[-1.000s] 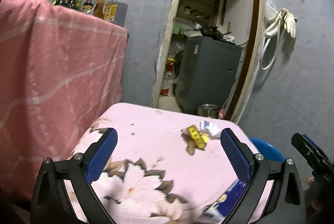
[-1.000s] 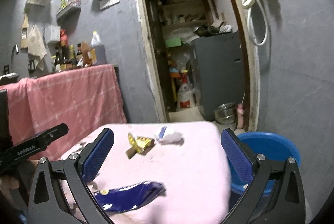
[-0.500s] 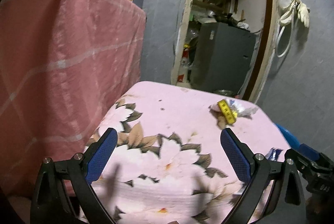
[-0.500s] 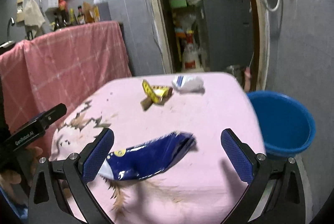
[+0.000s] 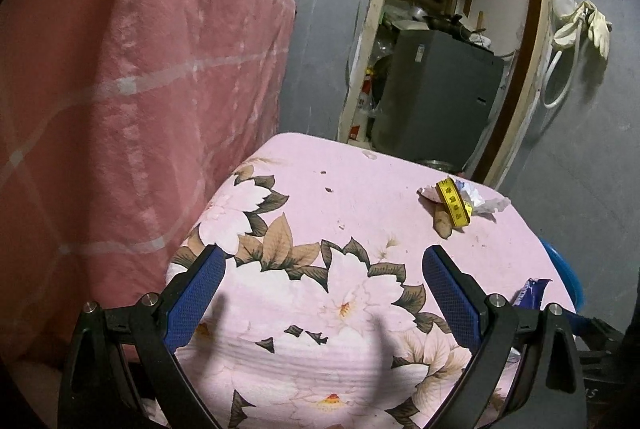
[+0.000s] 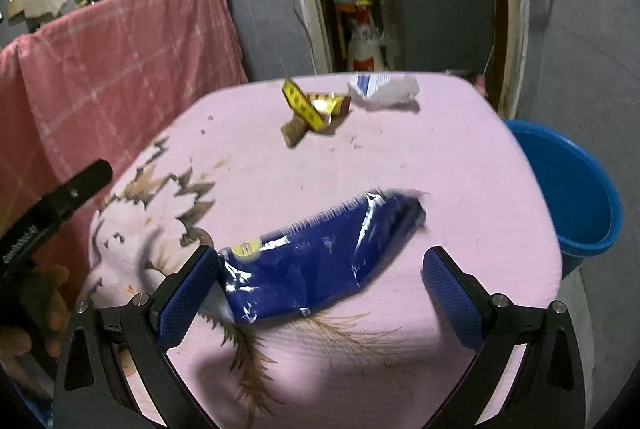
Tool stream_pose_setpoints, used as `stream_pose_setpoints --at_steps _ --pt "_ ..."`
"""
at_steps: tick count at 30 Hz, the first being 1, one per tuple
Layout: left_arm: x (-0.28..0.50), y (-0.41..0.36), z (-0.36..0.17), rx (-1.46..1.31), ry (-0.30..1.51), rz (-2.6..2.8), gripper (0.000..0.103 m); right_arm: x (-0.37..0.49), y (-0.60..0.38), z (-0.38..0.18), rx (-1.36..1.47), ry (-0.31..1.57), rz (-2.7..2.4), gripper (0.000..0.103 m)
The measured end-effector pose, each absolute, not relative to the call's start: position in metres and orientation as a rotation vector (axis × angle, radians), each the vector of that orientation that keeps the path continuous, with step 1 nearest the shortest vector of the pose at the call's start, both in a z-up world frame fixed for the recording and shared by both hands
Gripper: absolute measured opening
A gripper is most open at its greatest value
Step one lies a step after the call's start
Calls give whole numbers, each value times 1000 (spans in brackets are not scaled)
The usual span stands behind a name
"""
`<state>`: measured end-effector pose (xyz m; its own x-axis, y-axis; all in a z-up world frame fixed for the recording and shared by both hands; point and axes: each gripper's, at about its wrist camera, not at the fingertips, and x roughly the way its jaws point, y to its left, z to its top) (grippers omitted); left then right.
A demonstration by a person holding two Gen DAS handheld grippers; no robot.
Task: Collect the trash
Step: 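Grasp the blue snack wrapper with the right tool while the left tool grasps the brown stick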
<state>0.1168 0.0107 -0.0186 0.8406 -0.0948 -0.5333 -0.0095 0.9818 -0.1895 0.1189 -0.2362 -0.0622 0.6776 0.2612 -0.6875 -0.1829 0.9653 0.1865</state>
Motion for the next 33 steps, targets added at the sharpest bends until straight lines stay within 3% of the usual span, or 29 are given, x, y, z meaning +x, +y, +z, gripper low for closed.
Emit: stream_pose_setpoints --at_steps 3,6,13,17,21,33 --pt "123 8 -22 -180 610 -44 97 125 -240 -68 97 825 238 100" --pt "133 2 -27 -172 654 -54 97 129 -244 -71 70 842 221 88" --pt "148 -10 -33 -180 705 -81 97 130 -252 -70 65 833 236 75" --pt "152 -18 -34 -174 712 -102 97 129 -258 -66 79 805 235 35" --pt "159 -29 -34 -148 719 -134 97 133 -264 -66 102 798 246 24" --pt "195 -63 -42 -92 776 -238 96 171 -288 -62 116 781 302 15"
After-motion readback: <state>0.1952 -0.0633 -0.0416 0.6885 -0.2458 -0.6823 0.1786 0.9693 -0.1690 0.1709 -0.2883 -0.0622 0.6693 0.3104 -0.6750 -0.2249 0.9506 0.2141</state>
